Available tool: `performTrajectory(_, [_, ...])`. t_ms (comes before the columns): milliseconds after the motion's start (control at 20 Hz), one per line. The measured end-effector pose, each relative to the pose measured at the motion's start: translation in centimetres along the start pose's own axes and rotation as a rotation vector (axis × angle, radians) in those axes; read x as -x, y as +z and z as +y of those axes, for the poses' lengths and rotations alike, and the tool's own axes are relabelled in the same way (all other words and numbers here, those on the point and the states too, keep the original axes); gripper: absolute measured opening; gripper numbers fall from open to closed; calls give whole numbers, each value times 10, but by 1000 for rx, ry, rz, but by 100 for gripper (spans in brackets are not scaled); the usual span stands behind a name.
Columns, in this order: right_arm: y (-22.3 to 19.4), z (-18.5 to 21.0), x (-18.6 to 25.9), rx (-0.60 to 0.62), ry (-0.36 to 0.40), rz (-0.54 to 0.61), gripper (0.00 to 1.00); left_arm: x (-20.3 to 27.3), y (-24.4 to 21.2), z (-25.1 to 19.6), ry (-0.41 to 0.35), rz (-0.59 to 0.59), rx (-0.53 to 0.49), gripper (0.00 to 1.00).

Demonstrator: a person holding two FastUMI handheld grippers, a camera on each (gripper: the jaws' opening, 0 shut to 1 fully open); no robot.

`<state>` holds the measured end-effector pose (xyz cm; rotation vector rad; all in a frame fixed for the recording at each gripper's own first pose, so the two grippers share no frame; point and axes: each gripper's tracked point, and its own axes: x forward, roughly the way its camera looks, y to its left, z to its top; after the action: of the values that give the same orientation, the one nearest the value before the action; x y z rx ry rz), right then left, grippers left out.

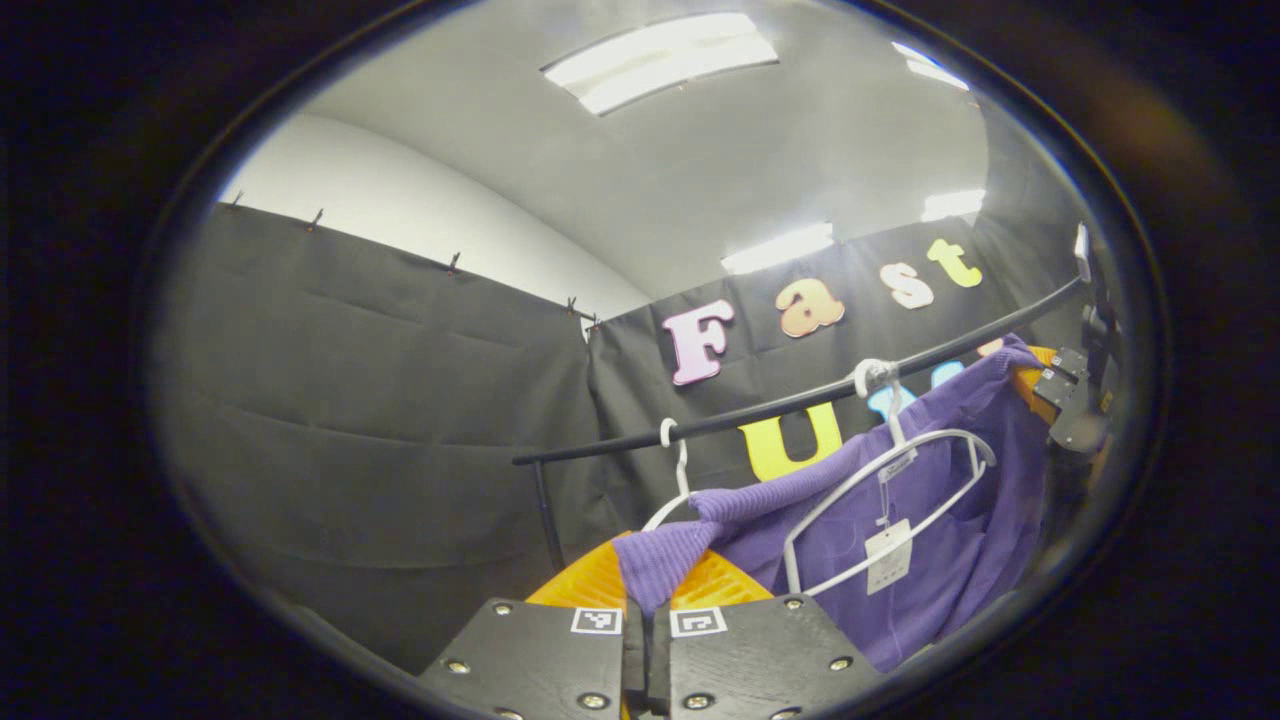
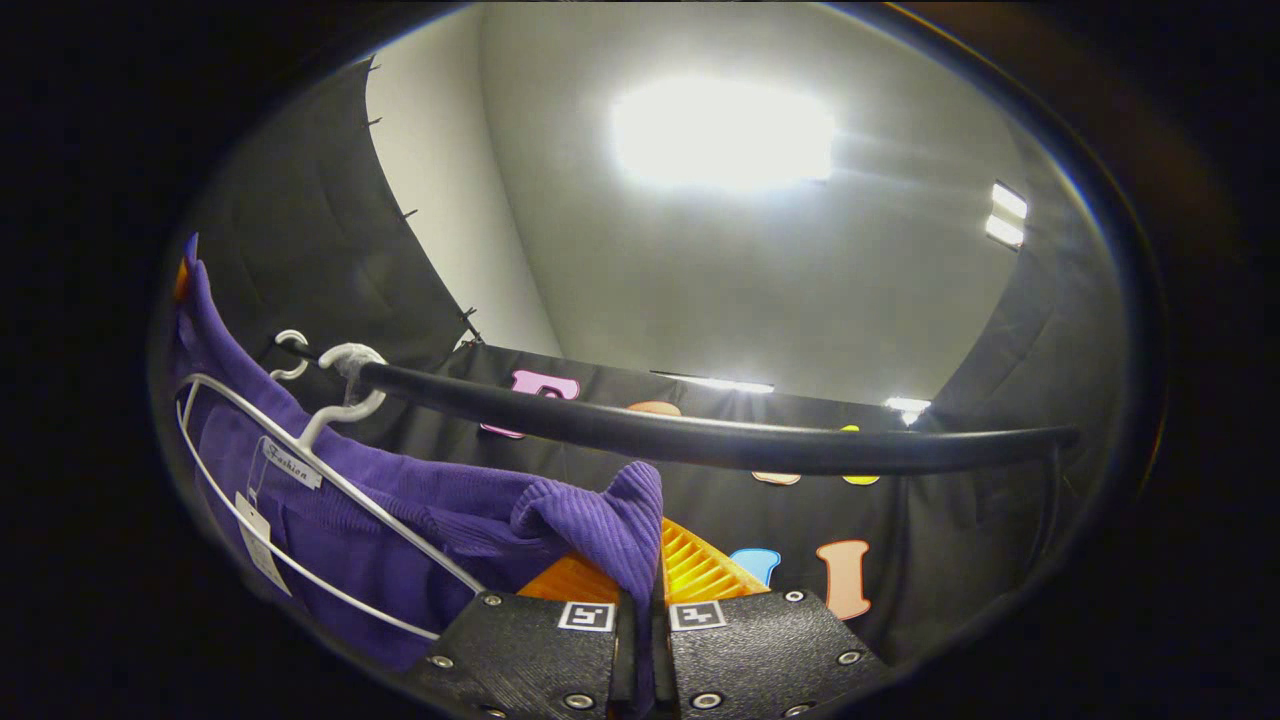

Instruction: Grasp the clothes on the hanger with both hands and then place them into the laundry hamper below.

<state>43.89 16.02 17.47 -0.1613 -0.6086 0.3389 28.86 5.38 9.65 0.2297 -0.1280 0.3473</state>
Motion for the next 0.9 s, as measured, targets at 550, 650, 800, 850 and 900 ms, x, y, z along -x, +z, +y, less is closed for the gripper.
performTrajectory(550, [-94,15,-13,5,10,178,6,-73,-15,1,-26,-8,-96,0])
performTrajectory(650, [-110,20,-9,-40,30,239,6,-81,-35,-2,-49,23,-97,7])
performTrajectory(800, [-133,33,-1,-91,65,315,6,-89,-69,-4,-78,97,-72,2])
performTrajectory(850, [-139,35,2,-82,79,329,6,-88,-78,-5,-84,116,-58,2])
performTrajectory(900, [-145,39,6,-74,96,342,6,-86,-86,-4,-87,128,-45,7])
